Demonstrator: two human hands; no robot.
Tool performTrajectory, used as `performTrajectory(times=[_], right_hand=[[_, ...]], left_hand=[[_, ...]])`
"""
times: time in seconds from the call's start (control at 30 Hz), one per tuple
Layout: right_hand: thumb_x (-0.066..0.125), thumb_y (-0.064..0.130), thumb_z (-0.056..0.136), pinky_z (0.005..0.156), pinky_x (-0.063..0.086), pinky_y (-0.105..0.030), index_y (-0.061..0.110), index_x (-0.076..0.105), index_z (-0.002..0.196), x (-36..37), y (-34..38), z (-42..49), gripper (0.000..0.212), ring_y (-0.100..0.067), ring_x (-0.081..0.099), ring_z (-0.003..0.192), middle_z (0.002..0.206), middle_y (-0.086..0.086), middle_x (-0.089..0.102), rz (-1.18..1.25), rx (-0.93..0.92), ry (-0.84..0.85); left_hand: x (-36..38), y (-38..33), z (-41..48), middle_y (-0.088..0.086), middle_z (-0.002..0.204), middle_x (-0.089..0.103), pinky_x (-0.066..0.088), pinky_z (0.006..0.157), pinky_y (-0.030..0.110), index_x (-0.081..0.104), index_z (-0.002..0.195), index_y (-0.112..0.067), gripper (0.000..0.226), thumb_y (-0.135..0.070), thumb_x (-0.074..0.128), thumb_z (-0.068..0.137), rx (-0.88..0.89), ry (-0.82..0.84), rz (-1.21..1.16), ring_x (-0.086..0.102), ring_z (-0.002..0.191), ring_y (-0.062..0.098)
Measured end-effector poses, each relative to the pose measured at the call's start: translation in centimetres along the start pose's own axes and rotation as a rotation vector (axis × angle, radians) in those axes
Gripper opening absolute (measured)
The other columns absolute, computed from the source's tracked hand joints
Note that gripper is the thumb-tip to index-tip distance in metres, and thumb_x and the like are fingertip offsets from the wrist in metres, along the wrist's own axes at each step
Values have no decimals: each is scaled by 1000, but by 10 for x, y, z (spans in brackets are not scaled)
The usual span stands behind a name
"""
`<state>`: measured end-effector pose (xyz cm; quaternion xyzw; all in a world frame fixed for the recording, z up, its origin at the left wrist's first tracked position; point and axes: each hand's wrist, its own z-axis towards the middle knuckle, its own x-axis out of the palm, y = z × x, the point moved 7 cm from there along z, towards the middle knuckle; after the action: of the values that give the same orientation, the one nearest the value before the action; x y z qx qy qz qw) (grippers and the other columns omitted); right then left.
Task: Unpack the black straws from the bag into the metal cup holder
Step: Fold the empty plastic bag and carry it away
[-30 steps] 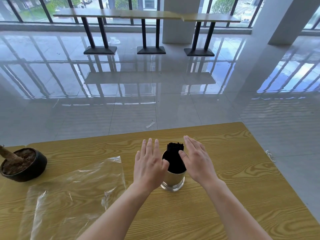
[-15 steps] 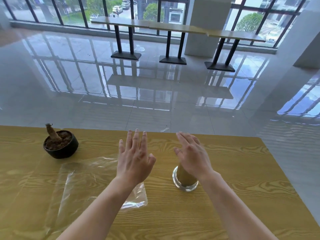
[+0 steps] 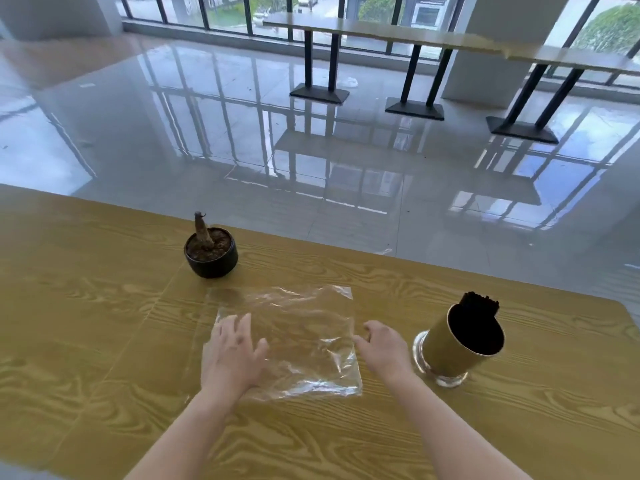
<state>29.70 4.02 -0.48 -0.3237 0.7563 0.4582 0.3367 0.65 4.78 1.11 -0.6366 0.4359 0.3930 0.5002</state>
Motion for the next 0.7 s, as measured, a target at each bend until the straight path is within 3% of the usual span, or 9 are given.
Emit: performTrajectory(times=[0.13,0.33,0.5,0.6,0.7], right_hand=[[49,52,96,90,49,-35,11,58,125,45,-25,0,51,-28,61,115,125,-10,66,-161,166,105],[55,54,90,83,48,-34,14,58,120,62,-29,0,50,-27,63,108,121,-7,66,-85,286,131],[68,32,84,74,51,-31,24,61,103,66,-27,-2,22,-18,63,90,100,4,67,93,345,71],[66,23,83,74,50,-31,27,59,93,62,-28,-3,13,-19,63,87,92,4,66,175,342,-6],[61,23,88,70,46,-32,23,57,87,53,-22,-6,4,-20,61,83,84,5,63,202,294,-87]], left_hand=[[35,70,-10,16,159,25,39,109,49,15,156,-17,77,-60,36,97,-234,137,11,22,146,33],[58,107,-8,20,153,28,45,102,48,1,157,-8,104,-75,39,88,-393,193,-10,32,138,35],[62,110,-7,22,143,36,47,98,51,5,154,-5,115,-61,70,79,-455,162,-89,41,130,38],[64,117,-7,19,122,57,48,91,51,28,140,-5,89,-41,80,77,-557,141,-273,56,116,40],[64,119,-12,11,92,65,52,82,49,56,97,-5,37,-22,82,76,-610,100,-535,64,91,35]])
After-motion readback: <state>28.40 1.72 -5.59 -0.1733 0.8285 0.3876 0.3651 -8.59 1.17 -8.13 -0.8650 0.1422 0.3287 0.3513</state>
